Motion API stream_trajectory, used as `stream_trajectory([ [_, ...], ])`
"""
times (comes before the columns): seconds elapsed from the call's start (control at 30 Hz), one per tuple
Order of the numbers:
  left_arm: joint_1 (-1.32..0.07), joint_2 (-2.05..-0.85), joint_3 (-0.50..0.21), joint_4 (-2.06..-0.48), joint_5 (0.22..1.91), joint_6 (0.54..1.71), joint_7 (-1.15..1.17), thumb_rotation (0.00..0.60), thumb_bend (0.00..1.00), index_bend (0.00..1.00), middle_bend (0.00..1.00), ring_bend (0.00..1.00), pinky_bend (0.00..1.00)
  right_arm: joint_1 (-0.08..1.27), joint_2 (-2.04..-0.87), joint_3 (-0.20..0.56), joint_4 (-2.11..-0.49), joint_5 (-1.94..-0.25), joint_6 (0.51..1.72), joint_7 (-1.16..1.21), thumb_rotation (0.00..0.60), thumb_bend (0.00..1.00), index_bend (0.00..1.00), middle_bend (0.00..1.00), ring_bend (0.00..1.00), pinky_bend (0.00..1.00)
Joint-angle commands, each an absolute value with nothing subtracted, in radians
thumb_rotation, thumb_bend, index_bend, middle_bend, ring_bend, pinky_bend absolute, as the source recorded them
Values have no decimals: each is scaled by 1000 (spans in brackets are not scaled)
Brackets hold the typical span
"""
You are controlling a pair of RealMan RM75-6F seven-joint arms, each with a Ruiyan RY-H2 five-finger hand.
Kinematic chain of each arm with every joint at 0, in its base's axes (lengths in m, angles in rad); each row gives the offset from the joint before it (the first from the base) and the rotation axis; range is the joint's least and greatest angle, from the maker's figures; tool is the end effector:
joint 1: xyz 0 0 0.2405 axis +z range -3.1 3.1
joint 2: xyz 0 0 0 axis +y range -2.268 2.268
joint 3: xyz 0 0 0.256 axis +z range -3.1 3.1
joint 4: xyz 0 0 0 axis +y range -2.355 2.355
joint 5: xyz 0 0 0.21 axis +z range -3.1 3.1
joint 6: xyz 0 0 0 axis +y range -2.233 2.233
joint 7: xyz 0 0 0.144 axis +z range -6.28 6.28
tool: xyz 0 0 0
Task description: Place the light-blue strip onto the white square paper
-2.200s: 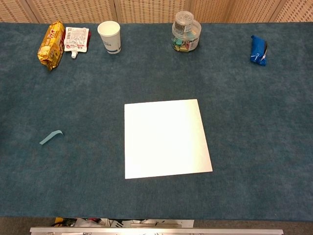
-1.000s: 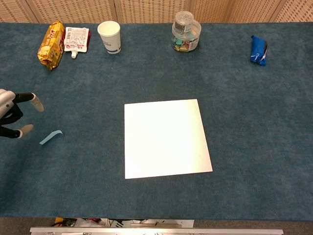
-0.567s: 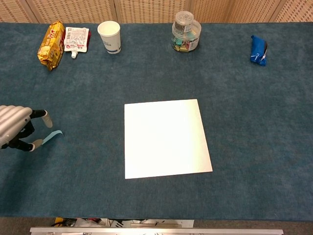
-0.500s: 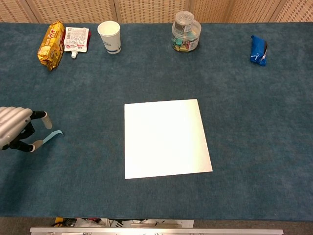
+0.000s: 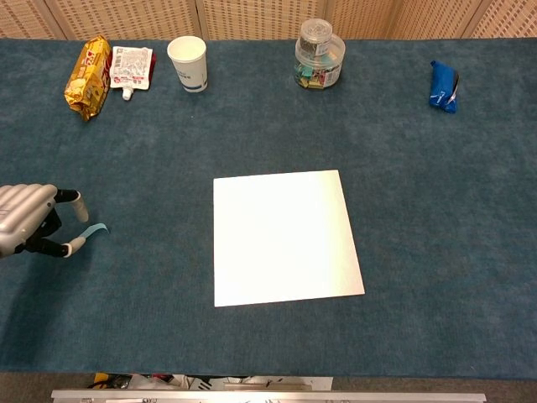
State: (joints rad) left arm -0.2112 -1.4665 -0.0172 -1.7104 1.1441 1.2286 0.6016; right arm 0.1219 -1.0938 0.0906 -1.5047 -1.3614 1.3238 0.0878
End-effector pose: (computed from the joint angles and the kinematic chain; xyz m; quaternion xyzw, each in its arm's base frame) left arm -0.2678 0.1883 0.0092 -0.6718 -0.4647 -0.2277 0.5301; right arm -0.3509 -0.2022 0.1750 0.5733 -0.4305 0.3366 0.6105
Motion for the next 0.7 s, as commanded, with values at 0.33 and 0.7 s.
stream_trajectory([
  [0.33,-218,-1500,-23,-1700,1074,1250,630,434,284,427,1000,1000,1000,118,-1093,89,-1492,-1360,1320,105,600,130,125,373,250,205],
  [0.7,-220,-1516,-11,-1687,1036,1253,630,477,284,429,1000,1000,1000,116,-1094,87,-1484,-1359,1315,113,600,130,126,373,250,205],
])
